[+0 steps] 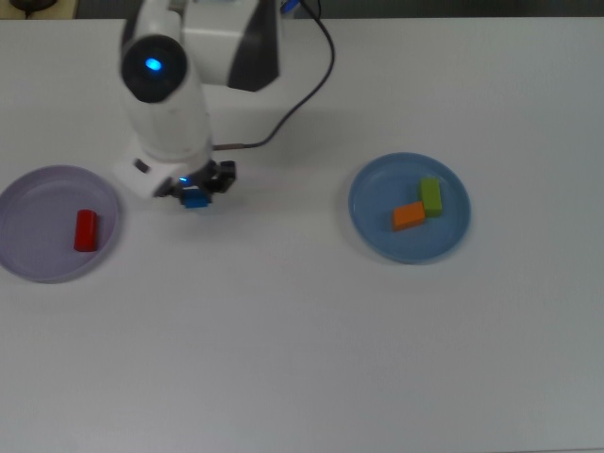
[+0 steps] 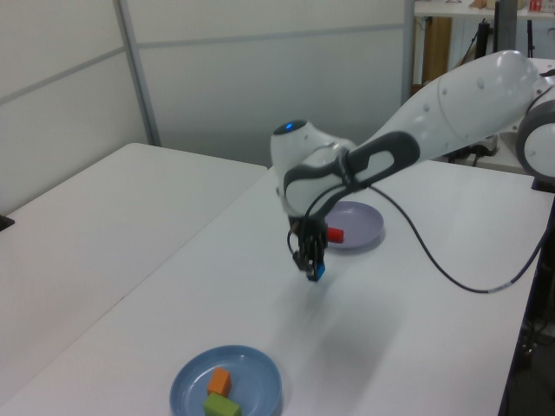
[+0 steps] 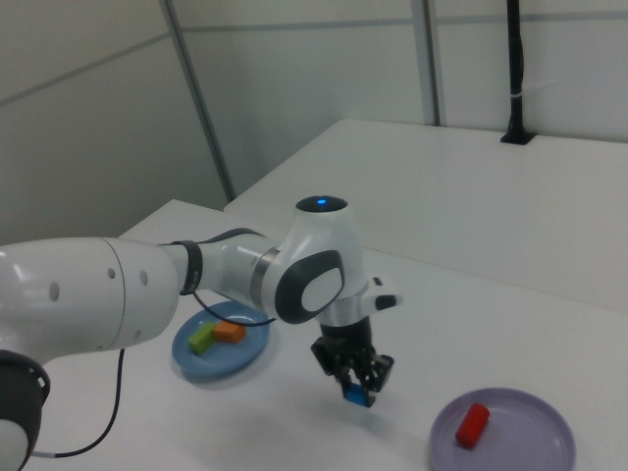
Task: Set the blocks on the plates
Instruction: 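Carry the blue cube onto the lavender plate beside the red block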
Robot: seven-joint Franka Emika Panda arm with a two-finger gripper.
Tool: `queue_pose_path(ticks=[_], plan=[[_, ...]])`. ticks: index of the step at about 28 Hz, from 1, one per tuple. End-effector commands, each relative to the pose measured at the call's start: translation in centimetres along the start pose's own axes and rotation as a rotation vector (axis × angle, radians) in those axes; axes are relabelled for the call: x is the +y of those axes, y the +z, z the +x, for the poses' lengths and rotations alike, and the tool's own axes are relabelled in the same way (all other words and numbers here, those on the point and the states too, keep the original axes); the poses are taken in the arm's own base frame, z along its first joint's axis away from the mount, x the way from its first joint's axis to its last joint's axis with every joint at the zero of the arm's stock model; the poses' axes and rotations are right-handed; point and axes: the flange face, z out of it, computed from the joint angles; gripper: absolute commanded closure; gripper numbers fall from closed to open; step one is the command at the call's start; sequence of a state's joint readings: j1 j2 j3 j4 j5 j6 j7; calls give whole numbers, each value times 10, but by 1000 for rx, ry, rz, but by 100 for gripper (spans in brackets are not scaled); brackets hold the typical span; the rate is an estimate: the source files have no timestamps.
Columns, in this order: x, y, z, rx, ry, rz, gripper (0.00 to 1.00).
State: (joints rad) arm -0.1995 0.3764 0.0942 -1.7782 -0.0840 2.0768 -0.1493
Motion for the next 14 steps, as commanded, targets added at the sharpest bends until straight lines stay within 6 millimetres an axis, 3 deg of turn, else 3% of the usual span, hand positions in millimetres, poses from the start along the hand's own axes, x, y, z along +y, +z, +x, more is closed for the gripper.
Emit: queue_pose_path(ticks=[1, 3, 6, 14], plan=[[55, -34, -11, 28, 71, 48, 100], [87, -35, -19, 37, 108, 49, 100], [114, -34, -24, 56, 111, 51, 100], [208, -22, -23, 185, 236, 49, 100]])
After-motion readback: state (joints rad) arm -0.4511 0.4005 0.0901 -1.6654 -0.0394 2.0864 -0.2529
